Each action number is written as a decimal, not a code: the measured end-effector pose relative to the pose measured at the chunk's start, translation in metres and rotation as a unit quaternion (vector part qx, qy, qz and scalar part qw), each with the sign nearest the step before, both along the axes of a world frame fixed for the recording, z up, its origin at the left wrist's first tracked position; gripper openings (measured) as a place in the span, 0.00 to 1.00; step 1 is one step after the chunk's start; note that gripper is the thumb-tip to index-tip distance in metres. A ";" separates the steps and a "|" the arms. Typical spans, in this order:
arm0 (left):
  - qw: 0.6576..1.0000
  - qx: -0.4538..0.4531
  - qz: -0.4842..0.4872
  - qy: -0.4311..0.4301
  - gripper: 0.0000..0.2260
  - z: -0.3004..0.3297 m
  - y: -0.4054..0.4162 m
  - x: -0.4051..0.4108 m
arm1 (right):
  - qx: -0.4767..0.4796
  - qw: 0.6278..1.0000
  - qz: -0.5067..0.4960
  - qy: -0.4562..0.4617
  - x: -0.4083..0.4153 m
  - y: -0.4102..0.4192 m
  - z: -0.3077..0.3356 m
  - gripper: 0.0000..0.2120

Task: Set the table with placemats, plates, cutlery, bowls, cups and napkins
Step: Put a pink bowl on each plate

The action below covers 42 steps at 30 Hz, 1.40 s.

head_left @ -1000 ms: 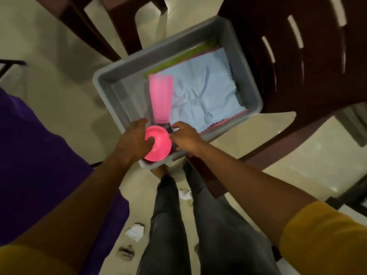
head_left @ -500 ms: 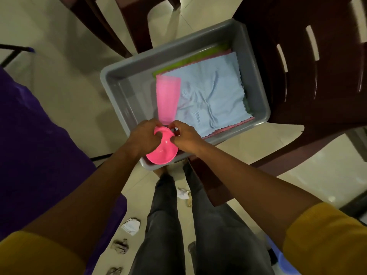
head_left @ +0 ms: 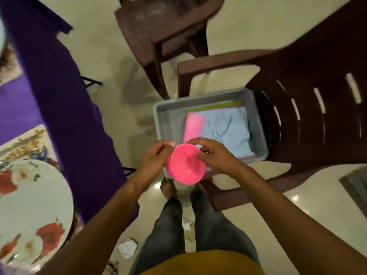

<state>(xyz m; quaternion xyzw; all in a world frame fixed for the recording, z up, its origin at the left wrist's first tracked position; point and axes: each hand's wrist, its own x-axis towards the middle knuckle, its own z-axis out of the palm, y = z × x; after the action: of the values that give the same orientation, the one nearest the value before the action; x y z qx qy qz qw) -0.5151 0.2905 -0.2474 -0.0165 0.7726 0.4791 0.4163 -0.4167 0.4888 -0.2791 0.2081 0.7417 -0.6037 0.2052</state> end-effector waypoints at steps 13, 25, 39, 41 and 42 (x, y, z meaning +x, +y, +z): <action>0.897 0.263 0.325 -0.146 0.25 0.104 -0.118 0.044 | -0.069 0.991 0.106 0.041 -0.059 -0.094 0.140 0.16; 0.820 0.308 0.467 -0.121 0.30 0.113 -0.272 0.039 | 0.091 0.921 0.306 0.224 -0.090 -0.258 0.170 0.21; 0.796 0.298 0.516 -0.104 0.34 0.098 -0.392 0.055 | 0.072 0.890 0.383 0.237 -0.124 -0.385 0.150 0.09; 0.780 0.309 0.533 -0.108 0.33 0.095 -0.398 0.058 | 0.045 0.896 0.380 0.225 -0.127 -0.395 0.146 0.08; 0.774 0.313 0.541 -0.104 0.32 0.095 -0.401 0.060 | 0.022 0.901 0.377 0.215 -0.131 -0.400 0.145 0.08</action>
<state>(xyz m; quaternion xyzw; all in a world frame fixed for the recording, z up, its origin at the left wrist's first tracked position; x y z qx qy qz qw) -0.4549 -0.1102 -0.1524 -0.3502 0.3961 0.8357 0.1487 -0.5472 0.0888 -0.1343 -0.2169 0.8042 -0.4946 0.2483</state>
